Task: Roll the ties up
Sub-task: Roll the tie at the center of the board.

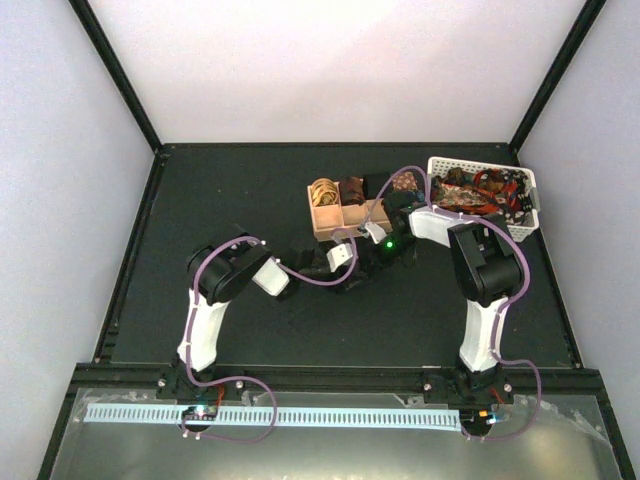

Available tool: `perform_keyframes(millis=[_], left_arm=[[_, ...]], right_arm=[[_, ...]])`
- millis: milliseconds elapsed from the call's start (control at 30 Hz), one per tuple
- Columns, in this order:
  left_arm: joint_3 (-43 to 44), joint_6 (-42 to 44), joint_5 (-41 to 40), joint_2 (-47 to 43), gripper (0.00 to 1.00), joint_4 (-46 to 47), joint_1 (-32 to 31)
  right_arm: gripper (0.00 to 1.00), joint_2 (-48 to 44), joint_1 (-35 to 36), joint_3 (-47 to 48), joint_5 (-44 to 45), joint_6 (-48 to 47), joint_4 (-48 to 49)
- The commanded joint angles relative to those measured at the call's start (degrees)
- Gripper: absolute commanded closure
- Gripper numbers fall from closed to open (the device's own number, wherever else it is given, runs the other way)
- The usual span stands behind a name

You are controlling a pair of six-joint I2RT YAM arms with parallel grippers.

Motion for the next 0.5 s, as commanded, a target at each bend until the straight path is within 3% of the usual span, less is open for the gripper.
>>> perform_keyframes(millis=[0, 100, 233, 400, 467], left_arm=[[-0.57, 2.64, -0.03, -1.32, 0.24, -5.98, -0.39], [-2.41, 2.51, -0.60, -2.26, 0.21, -6.14, -0.31], [-1.41, 1.77, -1.11, -2.44, 0.27, -8.71, -0.19], [1.68, 2.82, -3.08, -2.65, 0.51, -15.32, -0.15], [2.47, 3.17, -3.50, -3.03, 0.54, -18.15, -0.16]], right_arm=[[0.99, 3.39, -0.01, -1.30, 4.95, -0.87, -2.44], [0.99, 3.38, -0.05, -1.23, 4.94, -0.94, -2.55], [0.99, 3.38, -0.05, -1.06, 4.45, -0.94, -2.78], [0.95, 2.72, -0.11, -0.76, 2.85, -1.01, -3.31], [0.89, 2.26, -0.49, 0.40, 1.75, -1.43, -4.81]])
